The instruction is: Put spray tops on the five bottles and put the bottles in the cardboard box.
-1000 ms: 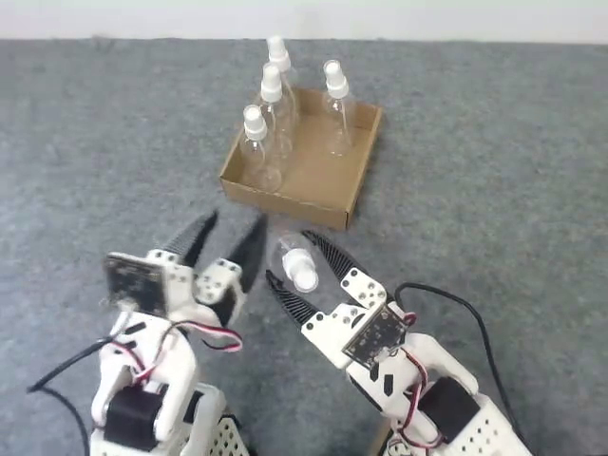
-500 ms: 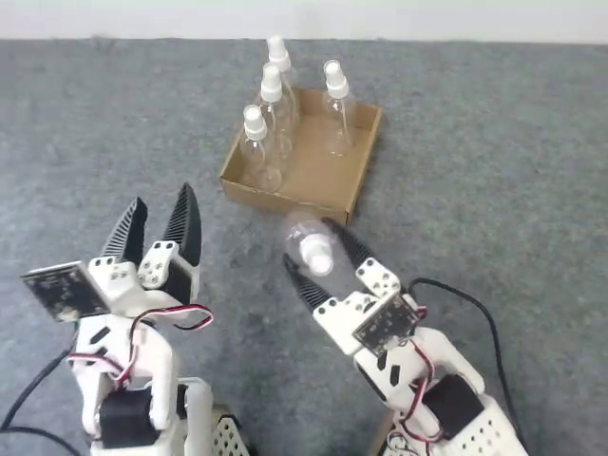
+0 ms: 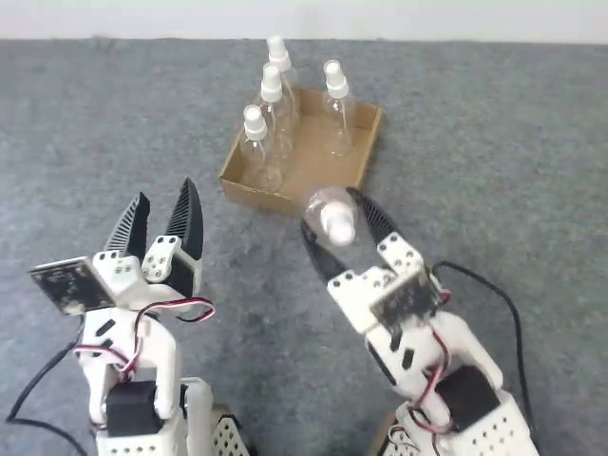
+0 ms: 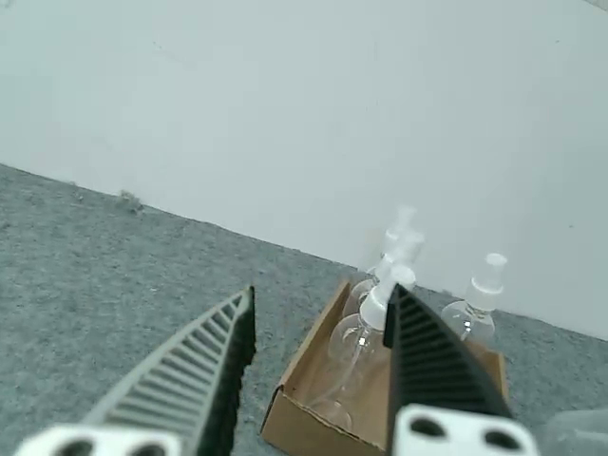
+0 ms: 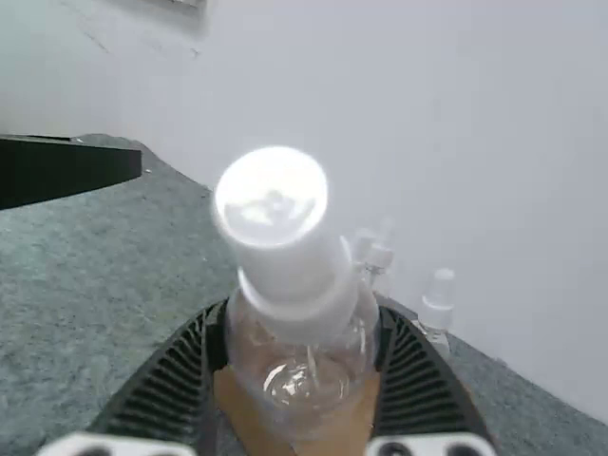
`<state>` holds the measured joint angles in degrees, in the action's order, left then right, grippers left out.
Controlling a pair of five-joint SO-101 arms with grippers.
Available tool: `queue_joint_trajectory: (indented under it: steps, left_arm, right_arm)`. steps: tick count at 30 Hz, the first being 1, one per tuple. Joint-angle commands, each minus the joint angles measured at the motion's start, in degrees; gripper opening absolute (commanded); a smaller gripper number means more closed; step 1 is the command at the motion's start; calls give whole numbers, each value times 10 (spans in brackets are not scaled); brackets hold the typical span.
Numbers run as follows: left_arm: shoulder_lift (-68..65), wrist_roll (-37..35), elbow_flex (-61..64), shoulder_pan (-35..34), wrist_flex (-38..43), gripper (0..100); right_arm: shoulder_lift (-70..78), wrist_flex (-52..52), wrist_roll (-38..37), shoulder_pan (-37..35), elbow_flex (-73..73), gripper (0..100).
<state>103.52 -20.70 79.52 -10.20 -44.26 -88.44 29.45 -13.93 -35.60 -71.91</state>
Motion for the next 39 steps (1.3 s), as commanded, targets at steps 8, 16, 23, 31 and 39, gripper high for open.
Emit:
queue_joint_trajectory:
  steps: [8,16,23,31,39]
  left_arm:
    - [9,-7,-7,-1,17,211]
    - [9,-7,-7,-1,17,211]
    - [9,-7,-7,-1,17,210]
    - [9,-7,-7,-1,16,210]
    - [9,-7,-7,-1,16,210]
  right_arm:
    - [253,-7,-3,20,176,37]
    - [423,-8,-2,58,299,39]
    - [567,-8,-2,72,401,38]
    - [714,-28,-1,73,493,42]
    - [807,-130,78,100,497,42]
